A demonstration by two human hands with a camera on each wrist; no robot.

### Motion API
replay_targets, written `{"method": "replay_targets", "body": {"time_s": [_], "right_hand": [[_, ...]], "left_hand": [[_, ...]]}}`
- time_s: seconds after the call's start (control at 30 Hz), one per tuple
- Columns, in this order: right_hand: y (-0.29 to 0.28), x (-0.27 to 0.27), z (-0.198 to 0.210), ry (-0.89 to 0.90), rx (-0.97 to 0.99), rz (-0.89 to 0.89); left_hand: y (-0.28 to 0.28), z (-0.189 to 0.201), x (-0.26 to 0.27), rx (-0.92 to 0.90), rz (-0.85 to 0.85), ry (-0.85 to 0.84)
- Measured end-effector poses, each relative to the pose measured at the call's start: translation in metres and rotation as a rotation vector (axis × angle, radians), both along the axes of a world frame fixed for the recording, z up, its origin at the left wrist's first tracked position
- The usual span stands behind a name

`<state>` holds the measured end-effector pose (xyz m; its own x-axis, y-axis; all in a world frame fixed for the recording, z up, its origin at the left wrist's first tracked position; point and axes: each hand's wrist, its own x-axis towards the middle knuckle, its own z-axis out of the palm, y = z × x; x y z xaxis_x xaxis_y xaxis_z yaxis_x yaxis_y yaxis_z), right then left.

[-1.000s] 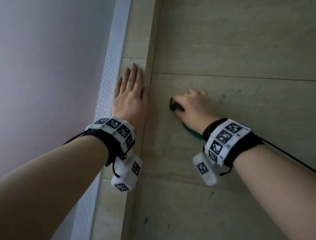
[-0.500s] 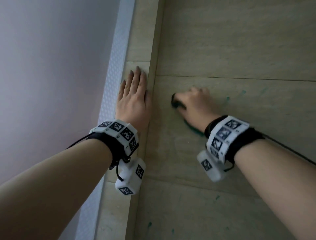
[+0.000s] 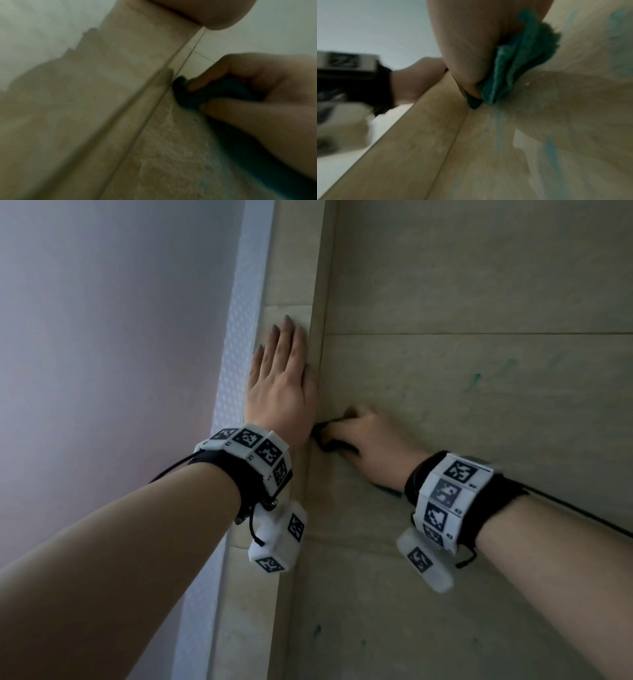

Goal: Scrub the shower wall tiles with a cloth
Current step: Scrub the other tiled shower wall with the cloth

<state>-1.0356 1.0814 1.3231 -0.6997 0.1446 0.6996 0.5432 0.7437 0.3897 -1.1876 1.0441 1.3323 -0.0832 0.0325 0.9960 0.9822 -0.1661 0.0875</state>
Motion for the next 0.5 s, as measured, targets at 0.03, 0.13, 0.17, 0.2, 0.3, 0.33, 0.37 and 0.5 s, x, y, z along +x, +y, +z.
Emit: {"method": "replay_targets", "body": {"time_s": [0.03, 0.13, 0.17, 0.2, 0.3, 0.33, 0.37, 0.5], "right_hand": [[0.000, 0.002, -0.011, -0.074, 0.012, 0.001], [-0.004, 0.003, -0.039, -0.294, 0.137, -0.033], [0.001, 0.003, -0.043, -0.339, 0.201, -0.015], [0.003, 0.002, -0.043, -0.373, 0.274, -0.015], [-0.014, -0.001, -0.023, -0.382, 0.341, -0.129], [-0.018, -0.001, -0.014, -0.343, 0.307, -0.211], [-0.018, 0.002, -0.004, -0.230, 0.294, -0.248], [-0.006, 0.001, 0.022, 0.192, 0.258, -0.170]], "left_hand": [[0.000, 0.000, 0.000, 0.000, -0.003, -0.003], [0.000, -0.001, 0.000, 0.009, 0.005, 0.002], [0.001, -0.001, 0.000, 0.013, 0.007, 0.005], [0.001, -0.001, 0.000, 0.016, 0.006, 0.003], [0.001, -0.001, 0.001, 0.026, 0.000, -0.010], [0.001, -0.001, 0.002, 0.025, 0.000, -0.013], [0.001, -0.001, 0.002, 0.022, -0.001, -0.012], [0.001, 0.000, 0.001, 0.010, -0.002, -0.009]]}}
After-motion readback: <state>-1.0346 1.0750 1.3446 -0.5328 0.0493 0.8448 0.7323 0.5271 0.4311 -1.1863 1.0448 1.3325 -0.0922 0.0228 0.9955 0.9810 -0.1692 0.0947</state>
